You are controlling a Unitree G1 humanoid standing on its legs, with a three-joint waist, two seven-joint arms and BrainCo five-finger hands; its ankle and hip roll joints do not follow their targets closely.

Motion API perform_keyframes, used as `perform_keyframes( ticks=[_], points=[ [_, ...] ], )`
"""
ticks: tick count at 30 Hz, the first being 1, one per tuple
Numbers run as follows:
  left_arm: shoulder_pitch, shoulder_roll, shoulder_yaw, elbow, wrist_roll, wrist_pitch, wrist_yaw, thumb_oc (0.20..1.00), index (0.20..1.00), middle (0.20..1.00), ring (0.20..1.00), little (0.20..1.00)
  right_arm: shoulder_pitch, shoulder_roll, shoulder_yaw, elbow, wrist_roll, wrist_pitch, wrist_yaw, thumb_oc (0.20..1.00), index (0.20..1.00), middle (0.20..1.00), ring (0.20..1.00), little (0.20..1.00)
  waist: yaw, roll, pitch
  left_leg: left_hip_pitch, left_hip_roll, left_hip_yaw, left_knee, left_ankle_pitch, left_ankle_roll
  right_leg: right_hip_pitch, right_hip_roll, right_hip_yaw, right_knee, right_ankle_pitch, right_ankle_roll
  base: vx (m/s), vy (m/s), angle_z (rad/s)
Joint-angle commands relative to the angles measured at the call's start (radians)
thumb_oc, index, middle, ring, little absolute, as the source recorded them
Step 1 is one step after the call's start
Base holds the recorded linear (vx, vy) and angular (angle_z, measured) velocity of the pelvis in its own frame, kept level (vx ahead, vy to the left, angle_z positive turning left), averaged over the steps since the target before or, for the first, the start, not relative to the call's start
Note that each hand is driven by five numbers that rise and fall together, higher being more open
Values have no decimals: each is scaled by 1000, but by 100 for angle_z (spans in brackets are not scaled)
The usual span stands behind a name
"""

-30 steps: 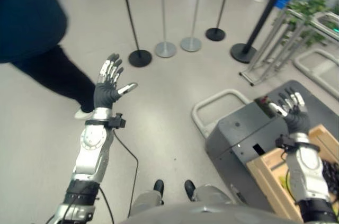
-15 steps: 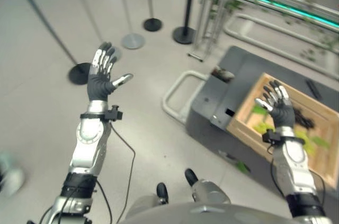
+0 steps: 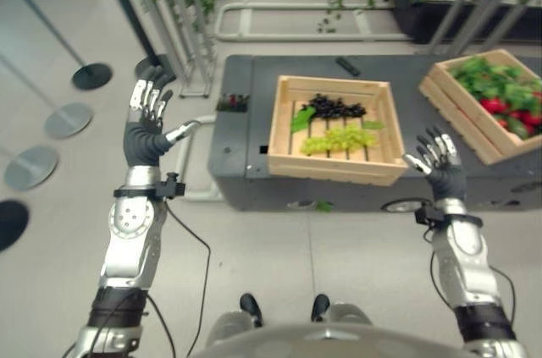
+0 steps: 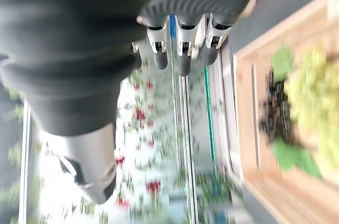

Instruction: Pick up the fruits from the basket on one side to the basket on the other side

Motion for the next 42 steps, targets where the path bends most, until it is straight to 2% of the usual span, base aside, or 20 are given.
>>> perform_keyframes(
  ticks=[1,7,9,10,11,12,14,15,16,17,18,19,20,21,22,25,28,33,38,42],
  points=[
    [-28,25,7,-29,-8,-52,-8,1000,1000,1000,1000,1000,-40,-28,-31,-42,21,-45,24,1000,1000,1000,1000,1000,-23,-22,-32,5,-15,3,29,-77,-2,9,-25,97,7,-41,108,7,-179,-29],
    [-32,-4,-21,3,-19,-41,-3,1000,1000,1000,1000,1000,-28,-29,-40,-45,24,-47,15,1000,1000,1000,1000,1000,-42,-27,-38,19,11,-5,31,-55,-27,43,11,118,-29,-38,86,-2,-168,-4],
    [-36,-6,-29,14,-12,-37,0,1000,1000,1000,1000,1000,-21,-24,-49,-52,39,-53,15,1000,1000,1000,1000,1000,-49,-32,-39,4,34,-15,67,-51,-43,57,26,126,-46,-38,70,-42,-218,8],
    [-41,-8,-33,25,-14,-35,-1,1000,1000,1000,1000,1000,-14,-23,-51,-57,46,-58,15,1000,1000,1000,1000,1000,-52,-38,-31,-16,49,0,98,-30,-42,55,30,119,-50,-25,55,-18,-191,20],
    [-43,-9,-37,29,-14,-35,-3,1000,1000,1000,1000,1000,-9,-23,-55,-61,50,-61,15,1000,1000,1000,1000,1000,-52,-39,-32,-22,57,-25,131,-56,-58,71,34,127,-60,-39,55,-103,-271,28],
    [-37,-11,-36,31,-12,-35,-7,1000,1000,1000,1000,1000,1,-26,-62,-82,64,-69,21,1000,1000,1000,1000,1000,-51,-48,-13,-56,85,-18,210,-40,-65,76,37,123,-76,-26,33,-19,-175,27],
    [-32,-16,-31,34,-11,-33,-7,1000,1000,1000,1000,1000,5,-26,-66,-97,63,-72,21,1000,1000,1000,1000,1000,-48,-48,-4,-72,103,-31,257,-47,-75,85,42,122,-81,-30,24,-43,-146,18],
    [-22,-26,-33,48,-16,-34,4,1000,1000,1000,1000,1000,0,-22,-63,-104,74,-80,14,1000,1000,1000,1000,1000,-37,-47,12,-78,108,-93,310,-40,-90,102,49,131,-85,-32,10,6,-91,9],
    [-23,-26,-33,49,-16,-35,4,1000,1000,1000,1000,1000,0,-22,-63,-104,74,-80,14,1000,1000,1000,1000,1000,-38,-46,14,-79,109,-95,314,-42,-91,105,50,130,-85,-32,9,-12,-37,-7],
    [-5,-35,-33,70,-15,-35,21,1000,1000,1000,1000,1000,-4,-18,-43,-98,76,-81,13,1000,1000,1000,1000,1000,-14,-46,28,-87,76,-224,350,-45,-95,98,52,147,-77,-30,3,-28,-2,-21],
    [-6,-35,-32,70,-14,-35,22,1000,1000,1000,1000,1000,-4,-18,-43,-98,76,-81,13,1000,1000,1000,1000,1000,-15,-47,26,-91,74,-225,347,-39,-94,95,50,146,-78,-27,3,-20,29,-35],
    [18,-32,-34,97,-4,-29,31,1000,1000,1000,1000,1000,-9,-20,-22,-74,73,-76,13,1000,1000,1000,1000,1000,8,-37,21,-88,19,-362,302,-77,-82,86,56,171,-77,-24,13,-10,26,-31],
    [18,-32,-34,97,-4,-30,31,1000,1000,1000,1000,1000,-9,-20,-22,-73,73,-77,13,1000,1000,1000,1000,1000,7,-38,18,-90,17,-362,296,-70,-81,83,54,170,-78,-21,13,30,47,-37],
    [27,-33,-36,122,-3,-26,33,1000,1000,1000,1000,1000,-9,-24,-16,-56,66,-73,10,1000,1000,1000,1000,1000,4,-34,8,-67,22,-373,222,-79,-75,81,57,175,-84,-21,19,42,51,-40],
    [27,-33,-53,160,1,-23,39,1000,1000,1000,1000,1000,-4,-26,-5,-30,63,-72,11,1000,1000,1000,1000,1000,2,-27,4,-58,36,-380,177,-64,-79,76,61,172,-81,-20,25,73,86,-32],
    [14,-41,-113,333,31,-6,36,1000,1000,1000,1000,1000,3,-32,24,88,24,-64,-9,1000,1000,1000,1000,1000,-11,-17,-19,-6,40,-371,54,-39,-77,56,55,151,-71,-20,37,40,94,10],
    [31,-49,-144,467,64,17,16,1000,1000,1000,1000,1000,9,-21,45,223,-11,-47,-27,1000,1000,1000,1000,1000,-13,-22,-28,5,21,-366,51,-47,-73,54,37,136,-65,-18,45,33,120,4],
    [62,-54,-169,700,114,40,3,1000,1000,1000,1000,1000,-14,4,94,471,-26,-20,-38,1000,1000,1000,1000,1000,7,-27,-31,17,-11,-351,35,-62,-51,54,13,159,-75,2,60,21,110,-2],
    [82,-43,-166,783,188,47,28,1000,1000,1000,1000,1000,-14,15,102,554,-50,-7,-45,1000,1000,1000,1000,1000,13,-32,-40,26,-21,-338,19,-67,-39,51,4,166,-78,7,71,27,75,-7],
    [84,-37,-154,808,195,43,35,1000,1000,1000,1000,1000,-7,20,100,584,-47,-5,-42,1000,1000,1000,1000,1000,14,-37,-47,41,-27,-334,-1,-64,-36,62,-1,163,-84,8,76,31,47,-4]
  ],
)
